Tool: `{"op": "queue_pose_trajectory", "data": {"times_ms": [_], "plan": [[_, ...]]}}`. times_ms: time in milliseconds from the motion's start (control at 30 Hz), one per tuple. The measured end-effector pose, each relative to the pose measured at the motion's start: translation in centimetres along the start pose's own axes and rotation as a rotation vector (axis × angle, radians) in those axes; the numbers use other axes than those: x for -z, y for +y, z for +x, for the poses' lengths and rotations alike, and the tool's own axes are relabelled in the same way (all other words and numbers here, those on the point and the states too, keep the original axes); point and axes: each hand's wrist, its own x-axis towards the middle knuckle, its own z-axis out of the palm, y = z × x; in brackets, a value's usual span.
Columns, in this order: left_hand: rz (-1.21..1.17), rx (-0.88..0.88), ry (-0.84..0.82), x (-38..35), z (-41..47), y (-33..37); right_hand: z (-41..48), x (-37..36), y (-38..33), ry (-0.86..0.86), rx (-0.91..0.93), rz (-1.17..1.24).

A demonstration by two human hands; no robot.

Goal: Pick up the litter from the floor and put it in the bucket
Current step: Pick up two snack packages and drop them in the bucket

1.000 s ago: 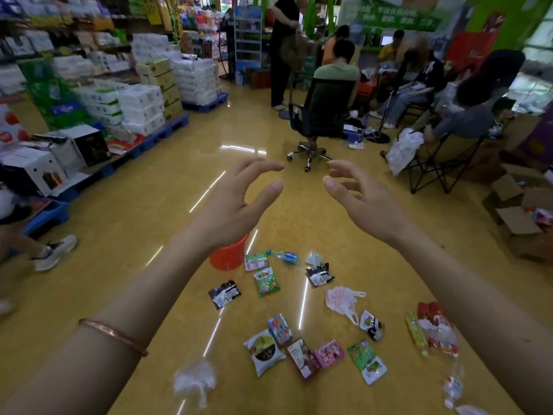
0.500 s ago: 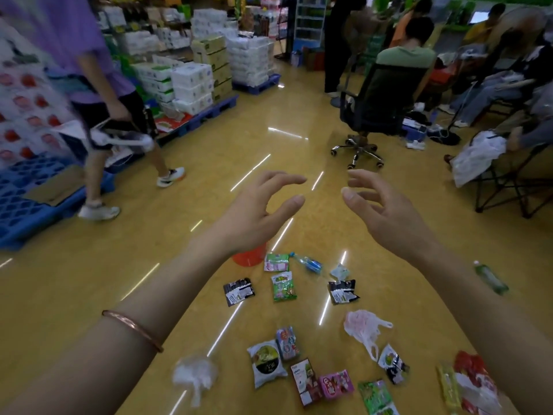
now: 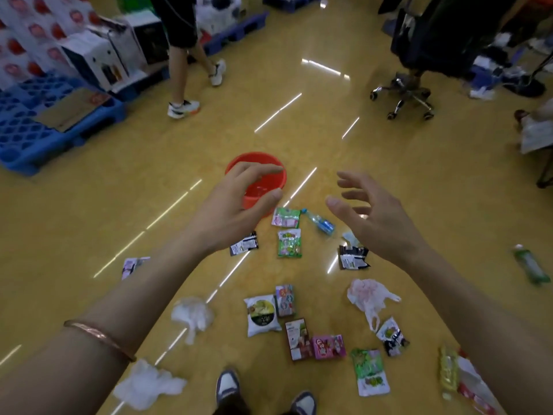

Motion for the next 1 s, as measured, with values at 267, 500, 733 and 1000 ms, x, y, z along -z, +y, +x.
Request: {"op": "queue_pose_trajectory", "data": {"times_ms": [267,500,733,1000], "plan": [[0.009,0.010,-0.073,-6.5,0.9,-6.1,2.4,-3.4,7.6,-0.024,-0.079,0.000],[-0.007,-0.093,-0.069,-12.8,3.0,-12.2,5.2,-7.5,14.8,-0.008,-0.042,-0.039],[-0.023,0.009,-0.135,-23.6,0.8,-23.7,5.6,-16.6,27.9,-0.049,-0.055,-0.067],[0.057,0.037,-0.276,-36.1,-2.3,-39.5,5.2,-27.8,44.1,-0.110,-0.083,-0.137]]}}
